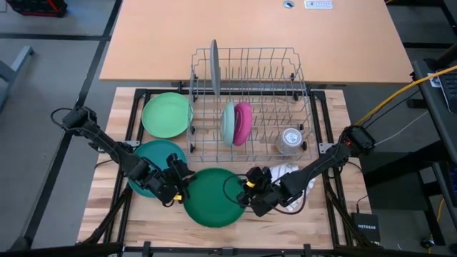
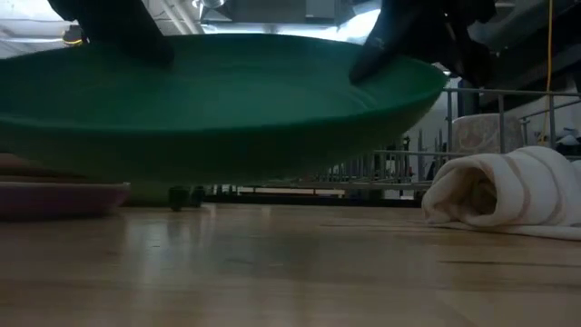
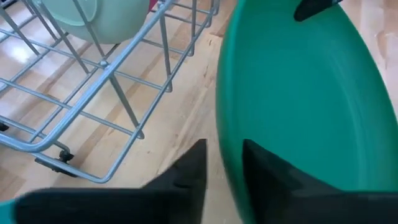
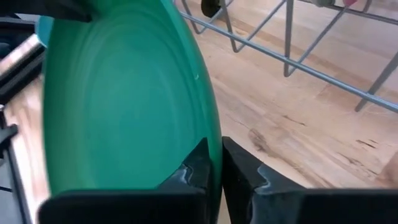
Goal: Sort dishes
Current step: Put the dark green plate in the dish rack
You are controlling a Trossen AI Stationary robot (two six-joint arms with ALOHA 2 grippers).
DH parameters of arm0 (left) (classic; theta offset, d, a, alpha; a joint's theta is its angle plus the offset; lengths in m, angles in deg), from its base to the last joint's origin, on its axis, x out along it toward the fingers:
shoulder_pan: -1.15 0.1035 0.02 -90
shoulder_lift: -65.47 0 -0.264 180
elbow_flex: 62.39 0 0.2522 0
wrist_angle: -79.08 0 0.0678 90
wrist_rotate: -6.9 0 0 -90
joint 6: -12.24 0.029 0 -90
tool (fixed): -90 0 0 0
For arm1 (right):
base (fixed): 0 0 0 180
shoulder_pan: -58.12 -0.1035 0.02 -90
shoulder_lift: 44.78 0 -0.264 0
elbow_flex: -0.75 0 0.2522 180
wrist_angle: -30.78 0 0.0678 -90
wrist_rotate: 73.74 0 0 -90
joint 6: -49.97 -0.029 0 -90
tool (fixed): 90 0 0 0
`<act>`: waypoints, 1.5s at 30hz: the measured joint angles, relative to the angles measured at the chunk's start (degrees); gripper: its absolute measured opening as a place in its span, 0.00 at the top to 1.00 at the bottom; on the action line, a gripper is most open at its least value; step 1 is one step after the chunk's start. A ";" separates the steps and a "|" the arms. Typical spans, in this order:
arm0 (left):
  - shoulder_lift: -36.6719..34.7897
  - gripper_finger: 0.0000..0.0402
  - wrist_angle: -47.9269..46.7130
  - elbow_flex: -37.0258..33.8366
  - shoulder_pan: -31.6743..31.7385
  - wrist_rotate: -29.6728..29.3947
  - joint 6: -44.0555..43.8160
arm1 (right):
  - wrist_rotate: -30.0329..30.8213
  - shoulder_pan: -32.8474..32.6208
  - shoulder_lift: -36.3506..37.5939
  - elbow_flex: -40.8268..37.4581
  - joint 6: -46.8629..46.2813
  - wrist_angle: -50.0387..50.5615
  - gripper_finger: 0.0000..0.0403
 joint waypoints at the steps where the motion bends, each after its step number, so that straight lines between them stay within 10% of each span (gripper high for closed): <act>1: 0.00 0.85 -0.03 0.00 0.00 0.00 0.00 | 0.02 0.00 0.00 0.00 0.00 -0.24 0.92; 14: 0.04 0.99 -0.39 -0.07 -0.03 -1.05 -2.81 | -8.02 0.43 0.00 0.07 -7.74 -5.19 0.83; 29: 0.04 1.00 0.00 -0.07 -0.17 -1.54 -3.00 | -38.89 6.81 0.06 0.07 -11.97 -12.61 0.77; 45: -0.04 1.00 -0.47 -0.02 -0.04 -2.35 -5.59 | -33.49 7.45 5.85 0.00 -12.85 -6.48 0.77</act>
